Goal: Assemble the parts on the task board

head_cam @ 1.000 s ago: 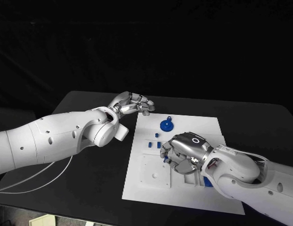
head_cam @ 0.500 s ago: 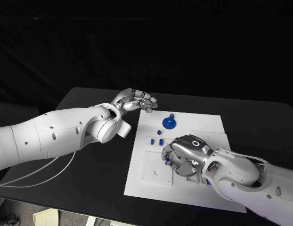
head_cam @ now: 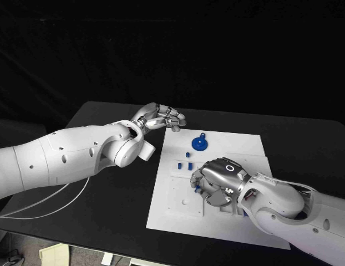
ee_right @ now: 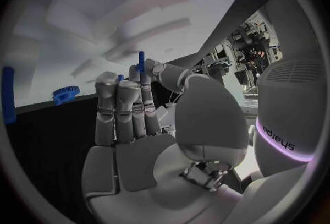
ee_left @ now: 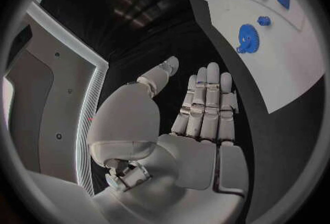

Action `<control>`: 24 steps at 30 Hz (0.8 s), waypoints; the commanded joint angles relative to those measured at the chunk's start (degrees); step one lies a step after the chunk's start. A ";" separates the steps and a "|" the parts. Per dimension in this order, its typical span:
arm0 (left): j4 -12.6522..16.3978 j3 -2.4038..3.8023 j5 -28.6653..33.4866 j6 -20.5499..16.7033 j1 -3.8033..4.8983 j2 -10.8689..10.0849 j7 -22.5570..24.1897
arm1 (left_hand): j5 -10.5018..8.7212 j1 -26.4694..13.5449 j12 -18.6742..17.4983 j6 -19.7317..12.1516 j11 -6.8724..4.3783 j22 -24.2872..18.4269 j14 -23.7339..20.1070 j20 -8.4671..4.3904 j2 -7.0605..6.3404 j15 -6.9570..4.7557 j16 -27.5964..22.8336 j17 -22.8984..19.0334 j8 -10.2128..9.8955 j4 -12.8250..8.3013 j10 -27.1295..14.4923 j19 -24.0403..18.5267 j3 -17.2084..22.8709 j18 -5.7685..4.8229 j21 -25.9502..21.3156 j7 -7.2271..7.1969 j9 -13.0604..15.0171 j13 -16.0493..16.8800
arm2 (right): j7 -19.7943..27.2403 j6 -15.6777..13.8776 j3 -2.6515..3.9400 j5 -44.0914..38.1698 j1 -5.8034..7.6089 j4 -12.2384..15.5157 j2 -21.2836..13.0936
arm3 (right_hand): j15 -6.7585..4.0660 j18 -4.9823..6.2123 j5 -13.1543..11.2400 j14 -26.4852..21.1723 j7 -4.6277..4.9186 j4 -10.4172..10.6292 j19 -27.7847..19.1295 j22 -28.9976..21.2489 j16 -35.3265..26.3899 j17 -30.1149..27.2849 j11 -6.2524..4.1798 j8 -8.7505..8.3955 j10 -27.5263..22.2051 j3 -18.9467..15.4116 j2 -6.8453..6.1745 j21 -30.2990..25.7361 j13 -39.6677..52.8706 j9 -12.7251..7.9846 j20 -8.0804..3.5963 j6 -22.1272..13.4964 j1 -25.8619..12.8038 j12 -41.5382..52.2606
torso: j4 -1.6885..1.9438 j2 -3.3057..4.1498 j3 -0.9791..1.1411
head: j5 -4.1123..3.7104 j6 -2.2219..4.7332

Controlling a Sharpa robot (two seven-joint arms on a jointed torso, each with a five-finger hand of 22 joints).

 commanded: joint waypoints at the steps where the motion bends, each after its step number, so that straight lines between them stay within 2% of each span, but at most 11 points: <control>1: 0.18 0.05 0.38 0.17 0.05 0.10 0.46 | 0.29 0.36 -0.27 -0.34 0.09 0.06 -0.12 0.28 0.38 0.37 -0.27 0.07 0.27 0.34 -0.34 -0.16 0.00 0.17 -0.29 0.03 -0.07 -0.09 | -1.13 0.36 -0.04 -2.53 -0.09 -0.11 0.04 | -0.23 3.06 0.22 -0.02 0.23 -0.04 0.03 0.79 -0.11 -0.09 0.77 0.18 3.20 -0.23 0.27 -0.32 0.11 0.09 -0.25 -0.01 0.49 0.17 | 0.02 0.00 0.00 | -0.01 -0.07; 15: 0.27 0.05 0.38 0.36 0.05 0.08 0.34 | 0.28 0.38 -0.30 -0.37 0.09 0.09 -0.15 0.29 0.38 0.39 -0.38 0.19 0.29 0.35 -0.34 -0.15 0.00 0.18 -0.33 0.03 -0.08 -0.09 | -1.82 1.03 -0.04 -4.15 -0.10 -0.10 0.33 | -0.25 3.06 0.20 0.02 0.20 -0.16 0.04 0.80 -0.10 -0.11 0.75 0.20 3.27 -0.24 0.17 -0.31 0.15 0.12 -0.27 0.05 0.56 0.14 | -0.05 -0.01 0.03 | 0.04 -0.21; 24: 0.29 0.04 0.38 0.46 0.05 0.06 0.18 | 0.27 0.41 -0.32 -0.39 0.10 0.11 -0.17 0.29 0.36 0.40 -0.46 0.29 0.31 0.35 -0.35 -0.15 0.00 0.19 -0.36 0.04 -0.09 -0.09 | -0.96 3.24 -0.16 -3.25 -0.10 0.07 0.38 | -0.25 3.06 0.21 0.04 0.20 -0.14 0.05 0.81 -0.10 -0.12 0.75 0.21 3.29 -0.28 0.20 -0.31 0.16 0.13 -0.27 0.07 0.52 0.12 | -0.06 0.01 0.01 | 0.08 -0.31</control>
